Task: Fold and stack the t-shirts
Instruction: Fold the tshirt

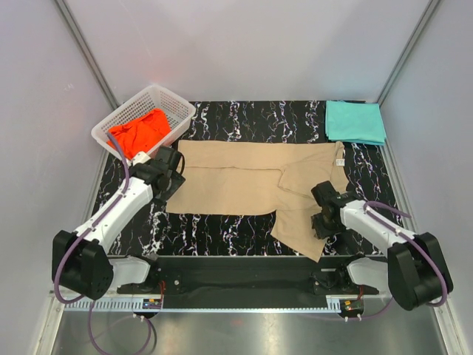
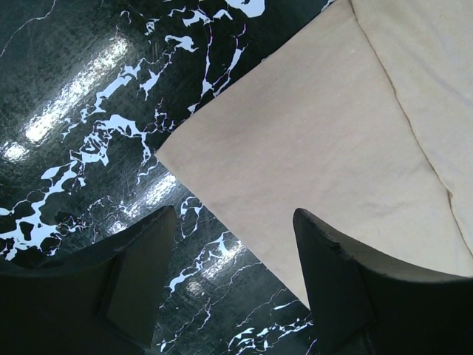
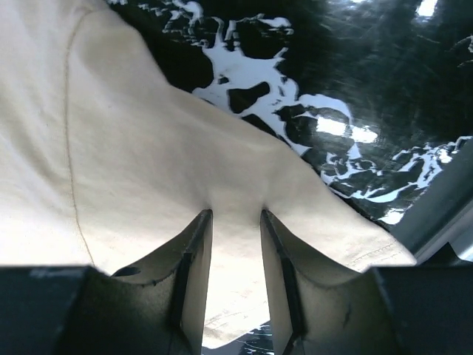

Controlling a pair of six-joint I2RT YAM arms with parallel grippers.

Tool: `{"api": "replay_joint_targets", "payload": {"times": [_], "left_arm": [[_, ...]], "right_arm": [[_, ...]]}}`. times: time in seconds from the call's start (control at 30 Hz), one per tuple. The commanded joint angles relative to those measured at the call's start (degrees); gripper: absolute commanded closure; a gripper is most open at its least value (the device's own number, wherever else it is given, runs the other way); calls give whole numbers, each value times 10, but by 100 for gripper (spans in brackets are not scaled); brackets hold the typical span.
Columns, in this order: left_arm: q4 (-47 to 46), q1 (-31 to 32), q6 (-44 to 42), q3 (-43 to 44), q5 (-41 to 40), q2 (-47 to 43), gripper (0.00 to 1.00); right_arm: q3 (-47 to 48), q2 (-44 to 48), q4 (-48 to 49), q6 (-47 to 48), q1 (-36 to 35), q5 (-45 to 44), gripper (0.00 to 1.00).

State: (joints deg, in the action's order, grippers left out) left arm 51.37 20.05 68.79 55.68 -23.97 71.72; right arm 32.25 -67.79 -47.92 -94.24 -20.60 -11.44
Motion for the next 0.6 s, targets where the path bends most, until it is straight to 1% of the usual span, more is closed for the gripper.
{"api": "replay_joint_targets", "payload": {"times": [0.0,0.03,0.17,0.4,0.53,0.57], "left_arm": [[-11,-5,-4,11,-15,3,30],[-11,-5,-4,11,-18,3,30],[-7,-6,-5,12,-27,-3,30],[2,-6,0,24,-36,2,30],[4,-6,-3,28,-39,9,30],[4,-6,-5,28,-39,10,30]], "right_arm": [[7,-37,56,22,-4,-30,60],[7,-62,76,30,-4,-29,60],[32,-117,87,63,-4,-24,60],[83,-123,83,107,0,-92,58],[120,-156,105,168,7,-100,58],[138,-165,107,199,7,-94,58]]}}
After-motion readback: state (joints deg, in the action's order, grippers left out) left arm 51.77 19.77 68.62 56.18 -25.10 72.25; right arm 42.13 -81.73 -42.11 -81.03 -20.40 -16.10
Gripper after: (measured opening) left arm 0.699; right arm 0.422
